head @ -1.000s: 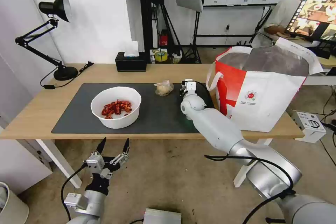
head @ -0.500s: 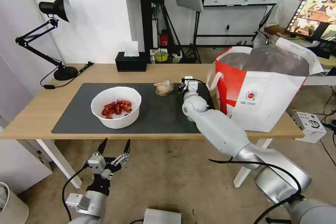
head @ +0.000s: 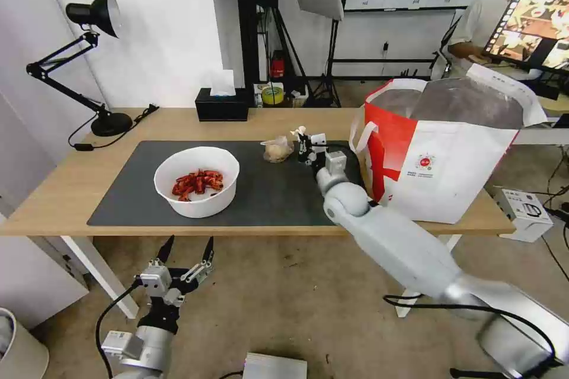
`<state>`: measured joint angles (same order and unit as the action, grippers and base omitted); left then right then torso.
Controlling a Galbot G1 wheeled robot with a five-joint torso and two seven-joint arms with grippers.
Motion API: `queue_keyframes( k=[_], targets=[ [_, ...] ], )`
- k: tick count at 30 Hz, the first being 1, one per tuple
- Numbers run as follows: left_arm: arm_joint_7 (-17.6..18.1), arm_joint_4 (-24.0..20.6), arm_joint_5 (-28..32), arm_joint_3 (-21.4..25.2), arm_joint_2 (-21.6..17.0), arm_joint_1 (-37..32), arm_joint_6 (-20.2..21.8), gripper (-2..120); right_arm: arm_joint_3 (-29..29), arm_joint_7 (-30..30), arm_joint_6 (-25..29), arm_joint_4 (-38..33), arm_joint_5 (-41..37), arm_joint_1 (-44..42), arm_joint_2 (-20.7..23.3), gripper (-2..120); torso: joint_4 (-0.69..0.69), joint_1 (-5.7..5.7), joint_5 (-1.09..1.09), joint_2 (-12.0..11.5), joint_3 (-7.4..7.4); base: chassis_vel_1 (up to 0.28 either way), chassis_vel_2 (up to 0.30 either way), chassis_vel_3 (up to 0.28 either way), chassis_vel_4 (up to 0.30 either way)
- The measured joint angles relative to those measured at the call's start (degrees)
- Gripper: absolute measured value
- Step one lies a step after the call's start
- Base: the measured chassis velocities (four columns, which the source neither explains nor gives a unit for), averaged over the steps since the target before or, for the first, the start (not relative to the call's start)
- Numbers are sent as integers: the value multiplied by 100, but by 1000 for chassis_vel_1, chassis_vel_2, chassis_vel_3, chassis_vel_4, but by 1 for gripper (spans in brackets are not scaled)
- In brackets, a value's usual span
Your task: Pick up the trash from the table and place it into the takeout bag.
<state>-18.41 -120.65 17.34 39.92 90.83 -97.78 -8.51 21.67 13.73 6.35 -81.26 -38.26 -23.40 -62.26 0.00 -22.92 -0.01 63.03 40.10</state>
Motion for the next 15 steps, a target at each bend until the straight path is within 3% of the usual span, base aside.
queue_keyframes(
  k=[8,11,15],
  targets=[
    [15,-31,40,40,-76,-47,26,100,-517,-450,346,-1122,194,-743,940,0,0,0,0,0,0,0,0,0,0],
    [29,-105,63,46,-115,-70,65,100,-1081,-910,480,-1629,189,-1502,1434,0,1,0,-1,0,0,0,0,0,0],
    [35,-179,117,-2,-116,-141,130,100,-1664,-1336,587,-1944,185,-2212,1736,0,2,0,0,0,0,0,0,0,0]
  ],
)
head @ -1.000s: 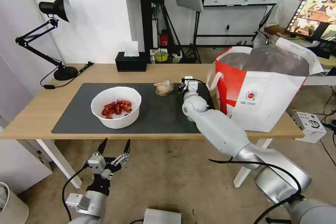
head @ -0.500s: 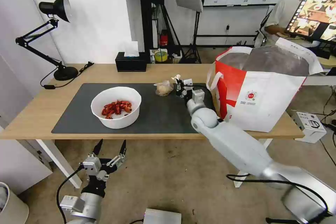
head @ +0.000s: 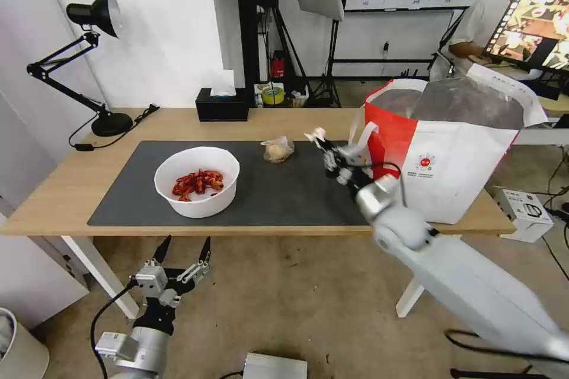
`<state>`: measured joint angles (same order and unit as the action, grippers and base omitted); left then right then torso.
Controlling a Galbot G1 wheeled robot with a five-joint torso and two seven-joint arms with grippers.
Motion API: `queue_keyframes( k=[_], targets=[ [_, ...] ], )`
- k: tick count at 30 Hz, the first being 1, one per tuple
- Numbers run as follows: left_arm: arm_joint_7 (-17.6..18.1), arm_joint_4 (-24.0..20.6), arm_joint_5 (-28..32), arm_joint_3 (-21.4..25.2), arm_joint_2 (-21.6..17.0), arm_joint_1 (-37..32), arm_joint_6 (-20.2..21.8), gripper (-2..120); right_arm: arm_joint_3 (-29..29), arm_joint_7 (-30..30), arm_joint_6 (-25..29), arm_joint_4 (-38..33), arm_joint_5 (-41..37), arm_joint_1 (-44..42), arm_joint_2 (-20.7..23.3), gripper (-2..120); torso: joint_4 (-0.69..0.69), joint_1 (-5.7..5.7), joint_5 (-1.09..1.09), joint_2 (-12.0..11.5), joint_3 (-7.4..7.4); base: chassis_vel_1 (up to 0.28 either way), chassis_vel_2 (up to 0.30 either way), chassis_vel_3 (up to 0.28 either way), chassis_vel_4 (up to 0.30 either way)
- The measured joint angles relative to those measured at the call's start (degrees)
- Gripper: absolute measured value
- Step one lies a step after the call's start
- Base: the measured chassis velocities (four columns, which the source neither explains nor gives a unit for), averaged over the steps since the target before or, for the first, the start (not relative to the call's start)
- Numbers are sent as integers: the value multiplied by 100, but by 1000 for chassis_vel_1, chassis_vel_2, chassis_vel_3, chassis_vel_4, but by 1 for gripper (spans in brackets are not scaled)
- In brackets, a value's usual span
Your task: Pick up the trash from the table and place it into the takeout bag.
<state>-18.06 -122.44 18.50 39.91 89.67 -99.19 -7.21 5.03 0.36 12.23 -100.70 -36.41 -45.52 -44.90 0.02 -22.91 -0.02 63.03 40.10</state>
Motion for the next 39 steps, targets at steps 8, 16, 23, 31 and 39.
queue_keyframes(
  k=[8,16,23,31,39],
  targets=[
    [2,-35,-10,-42,-30,-109,14,100,-1478,-738,298,-637,-175,-1383,229,0,-1,0,1,0,0,0,0,0,0],
    [1,-97,-85,-86,-12,-185,14,100,-2532,-1258,429,-996,-679,-2072,175,0,-1,0,1,0,0,0,0,0,0],
    [0,-127,-98,-102,-16,-201,14,100,-3347,-1105,310,-1052,-1061,-2008,239,0,-1,0,1,0,0,0,0,0,0],
    [0,-100,-24,-40,-126,-170,14,100,-3686,-791,29,-862,-1608,-1320,714,0,-2,0,1,0,1,0,0,0,0],
    [0,-30,-6,-67,-135,-88,14,100,-3470,-205,-638,-469,-1852,-394,1474,0,-2,-1,1,0,1,0,0,0,0]
  ],
)
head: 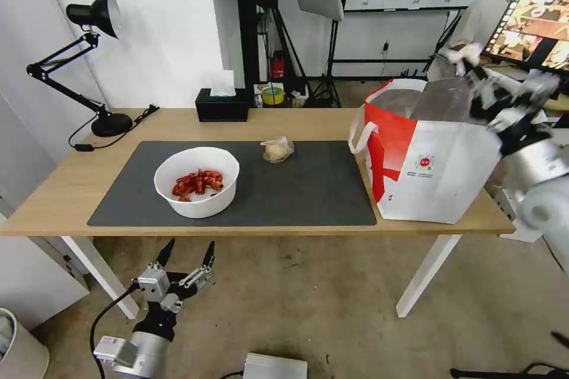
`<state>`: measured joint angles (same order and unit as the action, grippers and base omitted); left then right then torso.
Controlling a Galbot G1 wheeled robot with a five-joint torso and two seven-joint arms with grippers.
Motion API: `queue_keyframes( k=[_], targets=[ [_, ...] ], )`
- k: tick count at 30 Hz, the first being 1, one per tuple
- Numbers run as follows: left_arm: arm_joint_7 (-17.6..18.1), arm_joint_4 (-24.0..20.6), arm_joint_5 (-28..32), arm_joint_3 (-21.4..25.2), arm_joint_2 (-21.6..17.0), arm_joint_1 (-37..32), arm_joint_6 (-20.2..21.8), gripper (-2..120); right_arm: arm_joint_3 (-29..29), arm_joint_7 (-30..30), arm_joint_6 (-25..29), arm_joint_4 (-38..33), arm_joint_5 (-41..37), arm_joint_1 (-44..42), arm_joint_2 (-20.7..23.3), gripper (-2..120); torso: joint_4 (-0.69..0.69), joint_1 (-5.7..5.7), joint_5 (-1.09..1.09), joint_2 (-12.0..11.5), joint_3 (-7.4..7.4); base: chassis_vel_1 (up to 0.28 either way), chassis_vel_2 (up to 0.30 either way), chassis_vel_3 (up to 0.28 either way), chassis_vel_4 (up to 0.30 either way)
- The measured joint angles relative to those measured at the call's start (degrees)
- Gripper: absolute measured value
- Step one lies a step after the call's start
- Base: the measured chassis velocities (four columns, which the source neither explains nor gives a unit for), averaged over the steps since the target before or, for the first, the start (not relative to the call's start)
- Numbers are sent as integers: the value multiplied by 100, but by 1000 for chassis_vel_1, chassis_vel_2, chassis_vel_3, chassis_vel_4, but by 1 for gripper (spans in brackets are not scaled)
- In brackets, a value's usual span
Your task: Pick up the trash from the table and place it into the takeout bag.
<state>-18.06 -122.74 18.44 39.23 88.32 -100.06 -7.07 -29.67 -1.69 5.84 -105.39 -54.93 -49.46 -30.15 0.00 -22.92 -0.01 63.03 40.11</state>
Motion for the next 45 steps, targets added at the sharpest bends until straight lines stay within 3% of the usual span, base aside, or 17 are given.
queue_keyframes(
  k=[4,5,8,9,12,13,16,20,33,41,45],
  targets=[
    [-9,83,3,-65,8,32,-6,100,327,115,-853,403,2,636,559,0,0,0,0,0,0,0,0,0,0],
    [-9,83,3,-65,8,32,-6,100,327,115,-853,403,2,636,559,0,0,0,0,0,0,0,0,0,0],
    [-13,101,3,-110,1,83,-11,100,545,121,-1653,559,-41,980,874,0,1,0,-1,0,0,0,0,0,0],
    [-13,101,3,-110,1,83,-11,100,545,121,-1653,559,-41,980,874,0,1,0,-1,0,0,0,0,0,0],
    [-14,102,4,-157,1,122,-12,100,843,119,-2508,560,-340,1359,1080,0,1,0,1,0,0,0,0,0,0],
    [-14,102,4,-157,1,122,-12,100,843,119,-2508,560,-340,1359,1080,0,1,0,1,0,0,0,0,0,0],
    [-17,71,10,-201,-13,137,-13,100,1259,182,-3303,568,-540,1799,1109,0,-1,0,0,0,0,0,0,0,0],
    [-20,60,18,-216,-24,155,-14,100,1404,342,-3914,512,-841,1946,1071,1,0,0,0,0,0,0,0,0,0],
    [-27,108,48,-234,-115,116,-22,100,1212,591,-4025,395,-1033,1545,955,41,1,1,1,0,-1,0,0,0,0],
    [-28,107,104,-227,-199,124,-22,100,1157,623,-3878,318,-1008,1423,840,76,0,0,1,0,0,0,0,0,0],
    [-27,106,110,-216,-201,120,-22,100,1143,639,-3858,307,-999,1389,810,84,0,0,1,0,0,0,0,0,0]
  ],
)
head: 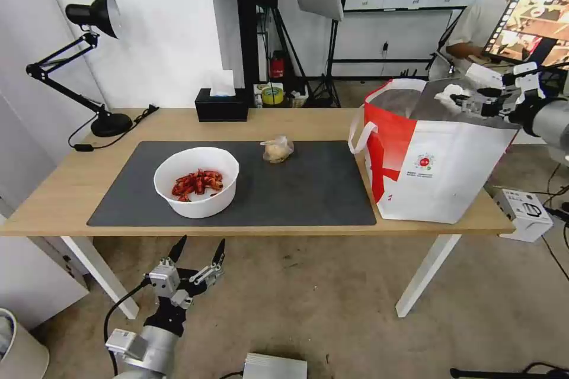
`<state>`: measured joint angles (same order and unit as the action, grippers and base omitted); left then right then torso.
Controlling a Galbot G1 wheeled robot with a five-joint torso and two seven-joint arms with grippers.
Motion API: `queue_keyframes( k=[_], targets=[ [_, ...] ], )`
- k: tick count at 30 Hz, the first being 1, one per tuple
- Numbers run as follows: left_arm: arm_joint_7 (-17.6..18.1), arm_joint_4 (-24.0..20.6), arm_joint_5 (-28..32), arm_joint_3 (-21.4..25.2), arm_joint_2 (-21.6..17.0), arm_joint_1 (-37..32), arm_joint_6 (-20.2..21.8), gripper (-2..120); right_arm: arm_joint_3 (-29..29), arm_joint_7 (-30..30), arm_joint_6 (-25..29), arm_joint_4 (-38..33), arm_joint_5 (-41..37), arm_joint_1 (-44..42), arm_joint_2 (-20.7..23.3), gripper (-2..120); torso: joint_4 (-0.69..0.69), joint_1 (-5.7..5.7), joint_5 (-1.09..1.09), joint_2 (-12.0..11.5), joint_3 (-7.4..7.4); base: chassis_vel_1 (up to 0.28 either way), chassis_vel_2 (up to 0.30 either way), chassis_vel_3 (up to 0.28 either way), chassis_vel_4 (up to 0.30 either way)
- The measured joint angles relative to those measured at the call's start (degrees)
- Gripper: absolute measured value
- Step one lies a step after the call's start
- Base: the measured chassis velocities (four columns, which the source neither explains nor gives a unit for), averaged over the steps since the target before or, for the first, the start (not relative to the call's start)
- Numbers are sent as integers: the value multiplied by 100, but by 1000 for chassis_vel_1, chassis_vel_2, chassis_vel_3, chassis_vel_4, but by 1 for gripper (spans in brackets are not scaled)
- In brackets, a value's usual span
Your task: Pick up the trash from the table and place it into the takeout bag.
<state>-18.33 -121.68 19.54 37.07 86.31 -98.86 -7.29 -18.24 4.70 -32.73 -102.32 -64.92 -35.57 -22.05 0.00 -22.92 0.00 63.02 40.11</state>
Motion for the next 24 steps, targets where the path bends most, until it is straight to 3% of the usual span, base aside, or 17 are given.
queue_keyframes(
  k=[2,6,7,8,10,12,15,24],
  targets=[
    [0,-8,16,28,-5,-5,0,100,-45,28,63,-6,11,-57,-47,96,0,0,0,0,0,0,0,0,0],
    [0,-11,23,58,-7,-13,0,100,-111,31,287,-9,12,-151,-76,100,0,0,0,0,0,0,0,0,0],
    [0,-16,30,79,-2,-16,0,100,-144,6,816,-25,12,-274,-106,100,1,0,0,0,0,0,0,0,0],
    [0,-16,30,79,-2,-16,0,100,-144,6,816,-25,12,-274,-106,100,1,0,0,0,0,0,0,0,0],
    [0,-20,37,104,-12,-23,0,100,-231,-61,1672,-117,13,-501,-210,100,0,0,0,0,0,0,0,0,0],
    [0,-20,37,112,-24,-25,0,100,-264,-96,1909,-172,14,-593,-255,100,0,0,1,0,0,0,0,0,0],
    [5,-49,36,153,-39,-39,2,100,-317,-361,2899,-506,265,-928,-478,100,1,0,0,0,0,0,0,0,0],
    [9,-135,36,220,8,-120,2,100,-69,-391,3827,-997,802,-1071,-952,100,-1,0,2,0,0,0,0,0,0]
  ],
)
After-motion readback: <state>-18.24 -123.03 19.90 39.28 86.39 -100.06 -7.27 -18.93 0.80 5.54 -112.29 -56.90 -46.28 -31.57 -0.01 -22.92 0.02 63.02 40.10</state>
